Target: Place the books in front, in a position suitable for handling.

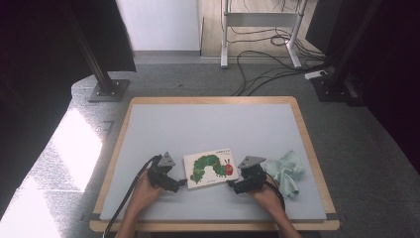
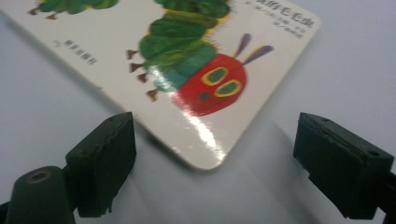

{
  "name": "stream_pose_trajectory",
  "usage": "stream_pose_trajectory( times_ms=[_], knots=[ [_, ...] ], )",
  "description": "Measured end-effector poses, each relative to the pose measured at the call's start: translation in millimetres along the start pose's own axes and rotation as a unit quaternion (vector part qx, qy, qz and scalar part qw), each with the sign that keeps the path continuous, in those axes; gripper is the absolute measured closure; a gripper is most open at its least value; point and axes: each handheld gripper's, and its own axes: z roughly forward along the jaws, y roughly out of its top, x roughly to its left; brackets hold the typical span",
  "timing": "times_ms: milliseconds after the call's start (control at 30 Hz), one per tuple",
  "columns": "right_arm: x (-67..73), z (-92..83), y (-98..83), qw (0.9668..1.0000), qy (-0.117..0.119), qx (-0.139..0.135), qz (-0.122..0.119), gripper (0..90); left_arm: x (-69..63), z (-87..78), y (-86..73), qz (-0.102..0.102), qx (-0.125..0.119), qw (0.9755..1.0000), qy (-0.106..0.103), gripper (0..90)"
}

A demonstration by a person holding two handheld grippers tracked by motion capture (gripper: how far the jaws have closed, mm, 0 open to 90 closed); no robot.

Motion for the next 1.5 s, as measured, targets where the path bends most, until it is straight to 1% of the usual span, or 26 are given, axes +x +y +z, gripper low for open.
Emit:
stream_pose_trajectory(
  times_ms=[67,100,167,233,267,300,333,367,433,567,600,633,667,700,767,800,900,1033,1133,1233,1300,1333,1400,1433,1467,1500],
  knots=[
    [-3.0,0.4,0.1,1.0000,0.004,-0.002,-0.001,11.8,-3.2,0.6,0.8,0.000,-0.011,0.9998,-0.017,0.0],
    [-4.1,0.4,0.4,1.0000,0.000,-0.001,-0.001,11.8,-5.2,1.3,1.3,0.000,-0.018,0.9995,-0.026,0.0],
    [-8.1,0.3,0.8,1.0000,0.000,0.000,0.002,12.3,-8.5,3.0,2.4,0.002,-0.023,0.9994,-0.025,0.0],
    [-11.9,0.3,1.7,1.0000,0.006,0.003,0.005,12.5,-8.2,3.4,2.6,0.001,-0.021,0.9994,-0.027,0.0],
    [-12.9,0.6,2.7,1.0000,0.008,0.005,0.004,12.2,-6.6,3.5,2.8,0.002,-0.017,0.9993,-0.033,0.0],
    [-14.0,1.3,4.4,0.9999,0.013,0.005,0.006,12.2,-6.2,3.9,2.7,0.006,-0.014,0.9994,-0.032,0.0],
    [-14.5,1.9,5.3,0.9998,0.019,0.004,0.010,12.2,-4.7,4.0,2.2,0.021,-0.004,0.9994,-0.025,0.0],
    [-15.6,3.4,6.9,0.9995,0.029,0.001,0.016,11.8,-3.3,4.1,1.8,0.026,0.002,0.9994,-0.022,0.0],
    [-16.7,6.4,9.4,0.9991,0.039,0.000,0.018,9.2,-0.4,4.9,1.9,0.027,0.011,0.9990,-0.034,0.0],
    [-17.7,16.0,16.4,0.9979,0.064,-0.004,0.010,4.2,-2.7,5.7,3.6,0.042,0.002,0.9979,-0.049,0.0],
    [-17.3,18.5,17.7,0.9973,0.073,-0.008,0.008,3.9,-3.0,6.2,4.1,0.042,0.001,0.9974,-0.058,0.0],
    [-16.8,20.5,18.8,0.9968,0.079,-0.011,0.007,2.0,-3.3,7.4,5.0,0.041,0.002,0.9964,-0.074,0.0],
    [-16.5,21.8,19.5,0.9968,0.079,-0.010,0.005,1.4,-3.2,9.3,6.2,0.037,0.007,0.9947,-0.096,0.0],
    [-16.3,22.2,19.8,0.9968,0.079,-0.011,0.002,1.5,-4.8,11.1,7.6,0.036,0.011,0.9943,-0.100,0.0],
    [-17.5,21.6,19.3,0.9964,0.083,-0.015,0.007,3.0,-19.0,15.5,10.7,0.073,0.024,0.9953,-0.058,0.0],
    [-18.9,20.8,18.8,0.9959,0.088,-0.017,0.011,4.1,-18.9,15.6,11.7,0.064,0.026,0.9959,-0.058,0.0],
    [-21.2,19.7,17.9,0.9952,0.094,-0.021,0.015,5.6,-18.9,15.3,10.9,0.067,0.025,0.9957,-0.059,0.0],
    [-20.9,19.6,17.8,0.9955,0.093,-0.020,0.009,5.8,-11.1,12.2,9.6,0.080,0.025,0.9932,-0.080,1.3],
    [-20.2,18.8,17.1,0.9958,0.090,-0.017,0.005,6.5,-4.5,8.7,8.3,0.075,0.030,0.9926,-0.091,0.0],
    [-20.0,18.9,17.1,0.9961,0.087,-0.016,-0.002,7.1,-1.5,8.0,8.0,0.077,0.027,0.9928,-0.088,0.0],
    [-20.1,19.1,17.3,0.9961,0.087,-0.015,-0.003,7.1,0.4,5.7,7.3,0.084,0.025,0.9924,-0.086,0.0],
    [-20.4,19.0,17.3,0.9960,0.088,-0.015,-0.003,7.2,1.6,3.5,6.9,0.084,0.021,0.9930,-0.080,0.0],
    [-20.7,19.0,17.2,0.9959,0.089,-0.016,0.000,7.3,8.5,-2.3,6.3,0.070,0.006,0.9952,-0.068,0.4],
    [-20.8,19.1,17.3,0.9959,0.089,-0.015,-0.002,7.2,11.2,-2.9,6.6,0.061,0.003,0.9967,-0.053,1.3],
    [-21.1,19.4,17.5,0.9958,0.090,-0.015,-0.004,6.9,11.3,-1.4,6.9,0.060,0.003,0.9974,-0.041,2.3],
    [-21.4,19.7,17.8,0.9958,0.091,-0.015,-0.003,6.7,10.5,1.5,6.9,0.062,0.004,0.9973,-0.039,2.3]
  ],
)
